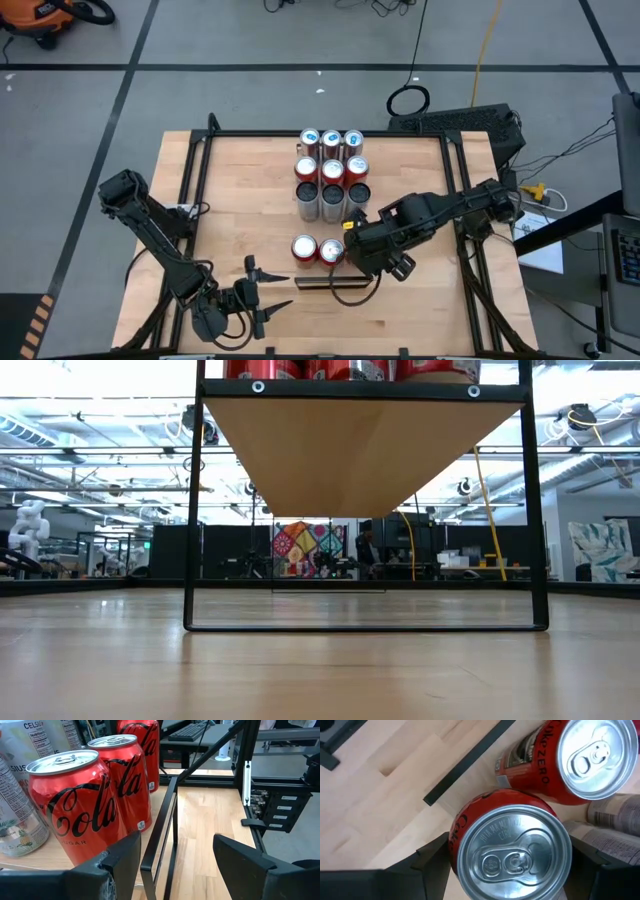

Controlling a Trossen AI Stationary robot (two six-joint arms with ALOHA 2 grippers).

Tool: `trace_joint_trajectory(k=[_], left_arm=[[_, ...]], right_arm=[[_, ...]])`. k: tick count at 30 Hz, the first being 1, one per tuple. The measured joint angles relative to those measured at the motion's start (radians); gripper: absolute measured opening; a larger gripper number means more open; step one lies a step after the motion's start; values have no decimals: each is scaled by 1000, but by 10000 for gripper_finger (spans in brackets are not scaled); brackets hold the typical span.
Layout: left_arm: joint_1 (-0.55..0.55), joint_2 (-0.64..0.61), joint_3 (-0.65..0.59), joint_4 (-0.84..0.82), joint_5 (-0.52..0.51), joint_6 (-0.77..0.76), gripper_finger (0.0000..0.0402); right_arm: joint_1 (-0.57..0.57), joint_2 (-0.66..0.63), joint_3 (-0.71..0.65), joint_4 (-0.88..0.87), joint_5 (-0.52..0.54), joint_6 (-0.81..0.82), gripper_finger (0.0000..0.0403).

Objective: Place canned beverage on shelf
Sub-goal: Put the red black soda can on the shelf aligned with the other red black soda can

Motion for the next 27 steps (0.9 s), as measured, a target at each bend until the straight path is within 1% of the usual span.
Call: trace_joint_trajectory(k=[13, 21, 27], left_arm=[[0, 0, 0, -21, 1, 0, 250], [0, 0, 0, -23, 7, 0, 250], [0, 0, 0, -24, 9, 0, 250]], right_arm=[[-18, 51, 0, -4, -10, -4, 261], [-35, 51, 0, -7, -9, -7, 262], [-40, 51, 0, -7, -30, -6, 286]])
